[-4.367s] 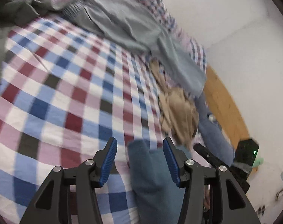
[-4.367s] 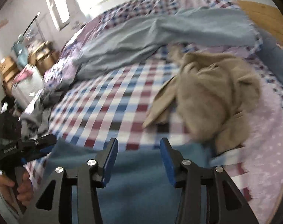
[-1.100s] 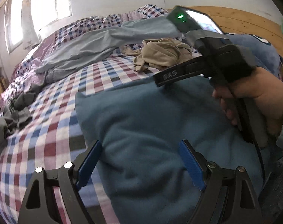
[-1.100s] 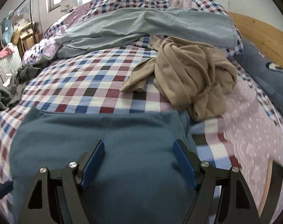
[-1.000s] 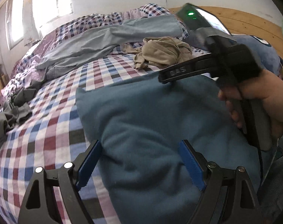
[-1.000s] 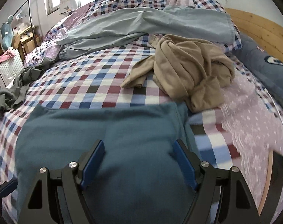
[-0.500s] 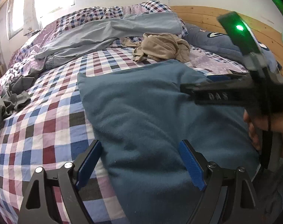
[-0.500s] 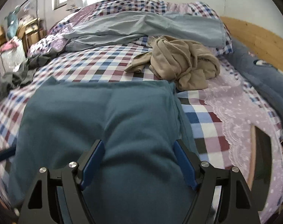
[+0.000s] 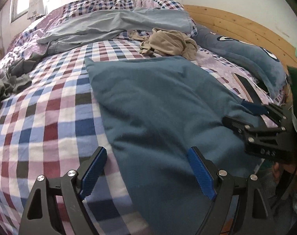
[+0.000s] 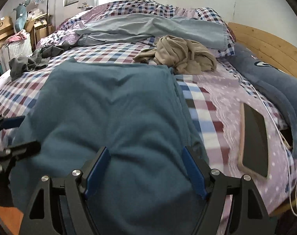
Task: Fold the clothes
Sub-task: 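Move both open tools to the edge of the folded teal shirt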
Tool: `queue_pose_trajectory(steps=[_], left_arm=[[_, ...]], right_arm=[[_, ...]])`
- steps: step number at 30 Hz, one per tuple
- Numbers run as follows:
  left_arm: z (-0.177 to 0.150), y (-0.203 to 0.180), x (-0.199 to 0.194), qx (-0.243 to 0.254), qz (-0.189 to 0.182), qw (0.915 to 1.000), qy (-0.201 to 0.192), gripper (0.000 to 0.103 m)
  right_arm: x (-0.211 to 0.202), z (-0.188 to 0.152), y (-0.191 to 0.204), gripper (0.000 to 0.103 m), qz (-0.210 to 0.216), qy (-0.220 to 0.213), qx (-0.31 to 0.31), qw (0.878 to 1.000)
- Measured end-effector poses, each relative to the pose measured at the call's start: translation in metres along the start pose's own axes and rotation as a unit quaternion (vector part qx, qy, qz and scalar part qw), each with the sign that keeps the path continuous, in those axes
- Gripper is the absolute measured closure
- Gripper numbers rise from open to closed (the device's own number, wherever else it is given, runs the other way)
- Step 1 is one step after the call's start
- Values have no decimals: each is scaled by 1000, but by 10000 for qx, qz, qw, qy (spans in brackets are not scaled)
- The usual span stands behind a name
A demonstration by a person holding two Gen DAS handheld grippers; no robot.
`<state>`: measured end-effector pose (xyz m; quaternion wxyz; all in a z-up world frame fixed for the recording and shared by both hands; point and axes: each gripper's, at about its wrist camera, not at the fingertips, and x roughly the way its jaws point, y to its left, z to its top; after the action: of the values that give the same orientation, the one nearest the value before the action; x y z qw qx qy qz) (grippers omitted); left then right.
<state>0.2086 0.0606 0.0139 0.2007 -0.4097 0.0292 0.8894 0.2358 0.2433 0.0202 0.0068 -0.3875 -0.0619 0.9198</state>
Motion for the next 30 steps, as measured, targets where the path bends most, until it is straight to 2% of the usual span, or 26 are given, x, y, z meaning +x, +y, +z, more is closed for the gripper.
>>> queue_pose_trajectory(steps=[4,9,12,16,23,27,30], left_arm=[[-9,-4,-7,16,26,10000,72,15],[-21,-16,-15,136,64,9997,168,15],[-29,-22,-18,142,-24,9994,330,15],[-44,-30,-15,89,-269,9968,743,15],[-56,-33,-12,34,-453,9923,1154,15],[-64,-32,-7,-178,-958,9829,1561,15],[-64,-17,-11,-669,-1285,9772,1553,15]], right_arm=[[-15,-14,1,23,-132,-18,-111,9998],[-19,-30,-4,23,-59,343,60,9994],[-23,-37,-1,23,-246,635,-49,9977],[-30,-47,3,23,-318,856,-90,9958],[-54,-40,-9,23,-270,456,291,9982],[-63,-33,-24,23,-276,232,678,9970],[-71,-29,-34,23,-214,23,975,9950]])
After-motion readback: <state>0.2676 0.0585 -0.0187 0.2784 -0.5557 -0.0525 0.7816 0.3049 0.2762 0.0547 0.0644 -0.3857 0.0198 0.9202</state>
